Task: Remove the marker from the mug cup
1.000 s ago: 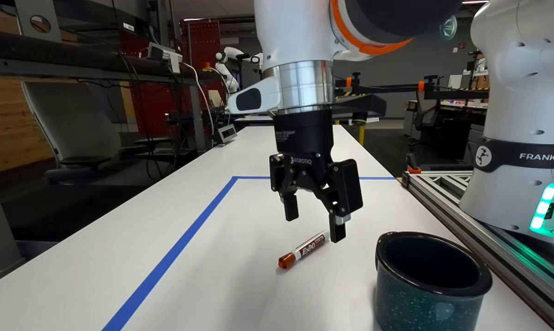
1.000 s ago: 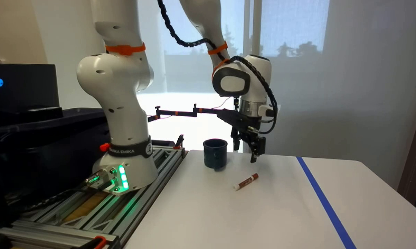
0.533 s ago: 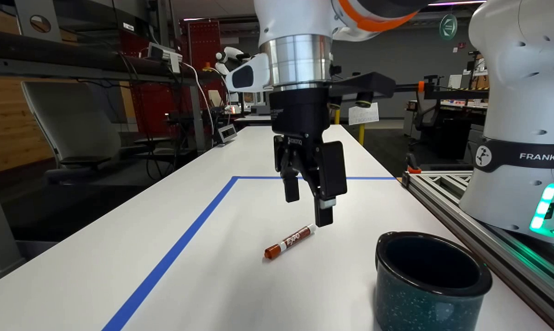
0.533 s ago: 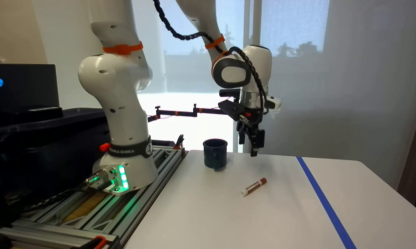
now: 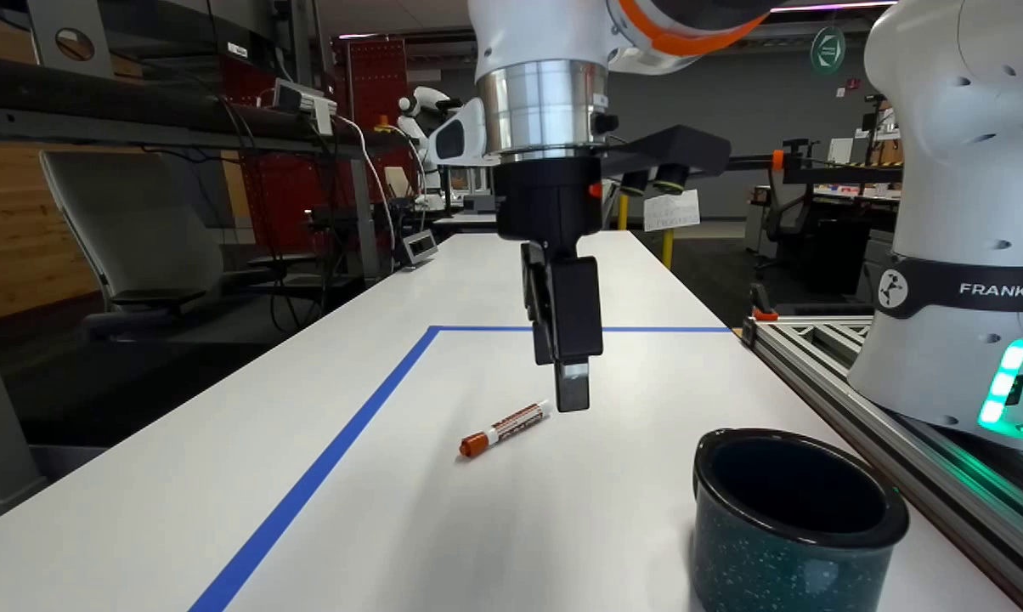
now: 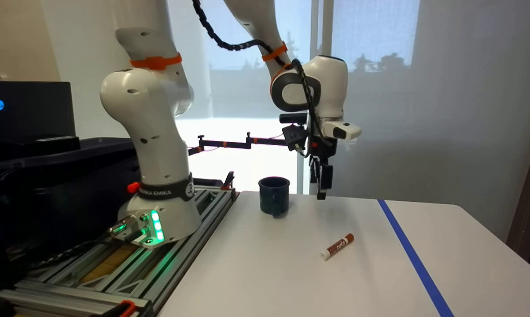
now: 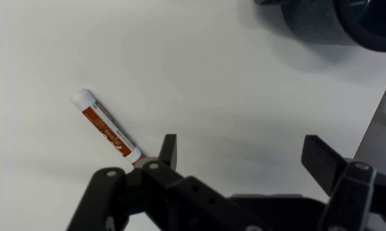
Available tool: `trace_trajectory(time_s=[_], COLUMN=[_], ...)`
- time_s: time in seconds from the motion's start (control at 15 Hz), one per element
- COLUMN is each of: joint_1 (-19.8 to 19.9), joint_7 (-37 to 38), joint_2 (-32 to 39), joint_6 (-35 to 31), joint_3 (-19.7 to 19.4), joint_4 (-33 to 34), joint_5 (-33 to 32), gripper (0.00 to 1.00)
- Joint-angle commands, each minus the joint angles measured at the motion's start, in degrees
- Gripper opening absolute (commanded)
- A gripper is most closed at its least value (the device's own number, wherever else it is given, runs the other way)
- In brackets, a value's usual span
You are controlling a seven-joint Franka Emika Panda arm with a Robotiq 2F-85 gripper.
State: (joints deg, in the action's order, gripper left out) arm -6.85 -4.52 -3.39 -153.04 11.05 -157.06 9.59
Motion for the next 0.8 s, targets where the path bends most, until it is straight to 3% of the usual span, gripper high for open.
trace_trajectory(time_s=[0.0,0.07,0.73], joint_1=[-1.17,-1.00,-1.00], joint_7=[4.26,1.92,3.39], joint_2=[-1.05,-0.02,0.00], joint_6=[0.51,0.13,0.14], joint_3=[-0.75,-1.17,-1.15], joint_4=[-0.67,0.01,-0.13], joint_5=[0.42,0.10,0.10], gripper=[1.00,1.00,1.00])
